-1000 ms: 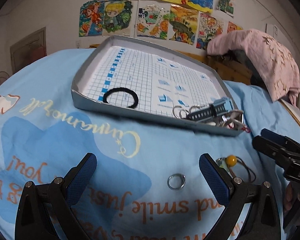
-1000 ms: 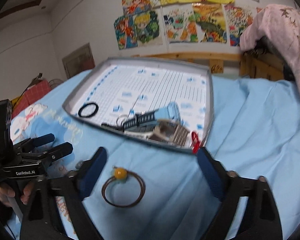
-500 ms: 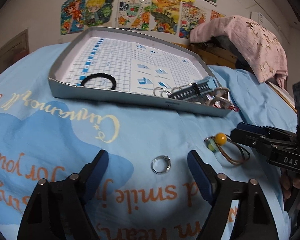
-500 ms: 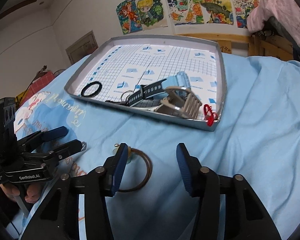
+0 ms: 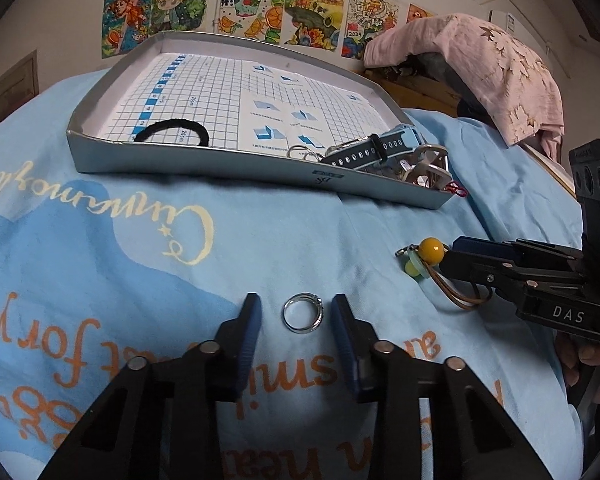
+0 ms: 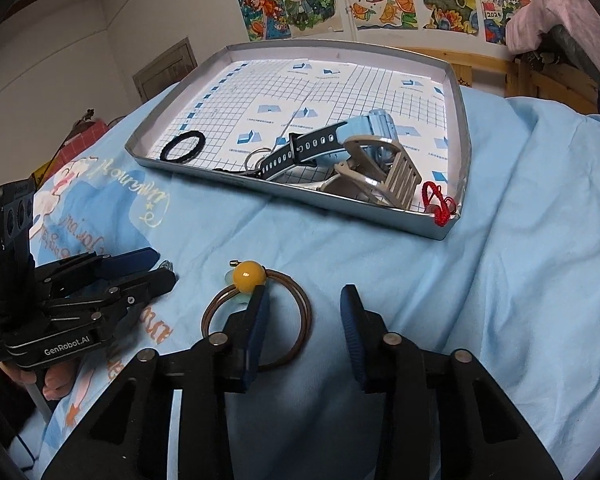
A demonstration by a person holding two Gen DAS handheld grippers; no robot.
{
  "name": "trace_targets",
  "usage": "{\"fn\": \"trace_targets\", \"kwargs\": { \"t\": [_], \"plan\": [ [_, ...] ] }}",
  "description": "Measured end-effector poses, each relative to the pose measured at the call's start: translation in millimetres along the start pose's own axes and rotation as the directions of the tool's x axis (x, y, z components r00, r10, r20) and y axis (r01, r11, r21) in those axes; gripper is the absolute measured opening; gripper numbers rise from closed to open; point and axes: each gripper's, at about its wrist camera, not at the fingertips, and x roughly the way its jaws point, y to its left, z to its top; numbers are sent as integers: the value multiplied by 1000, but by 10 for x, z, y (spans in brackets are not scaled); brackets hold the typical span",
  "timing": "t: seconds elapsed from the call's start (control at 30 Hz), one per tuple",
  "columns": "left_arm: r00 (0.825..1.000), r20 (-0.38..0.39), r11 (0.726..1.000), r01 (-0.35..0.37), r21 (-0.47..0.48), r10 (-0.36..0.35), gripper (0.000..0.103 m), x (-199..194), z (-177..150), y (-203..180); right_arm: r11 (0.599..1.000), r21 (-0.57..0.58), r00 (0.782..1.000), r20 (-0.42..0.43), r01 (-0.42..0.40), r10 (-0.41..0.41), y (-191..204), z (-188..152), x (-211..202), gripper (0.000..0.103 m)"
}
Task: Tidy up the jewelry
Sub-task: 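Grasp the small silver ring with the left tool while the right tool grasps the yellow-beaded bracelet, then carry the ring and bracelet over the grey tray with both tools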
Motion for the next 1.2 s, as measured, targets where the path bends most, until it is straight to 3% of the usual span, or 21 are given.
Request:
{"fn": "trace_targets", "kwargs": {
  "t": [0.1, 0.4, 1.2],
  "plan": [
    [1000, -5, 1000, 12, 9, -12, 20, 9, -11, -18, 1000, -6, 1000, -7, -2, 2, 18, -6, 12, 26],
    [1000, -1, 1000, 12, 16, -12, 20, 20, -21, -30, 999, -33, 1000, -21, -4, 3, 95, -32, 58, 5],
    [999, 38, 999, 33, -2, -32, 20, -73, 2, -17, 999, -44, 998, 64, -8, 11, 100, -33, -77, 4]
  ]
}}
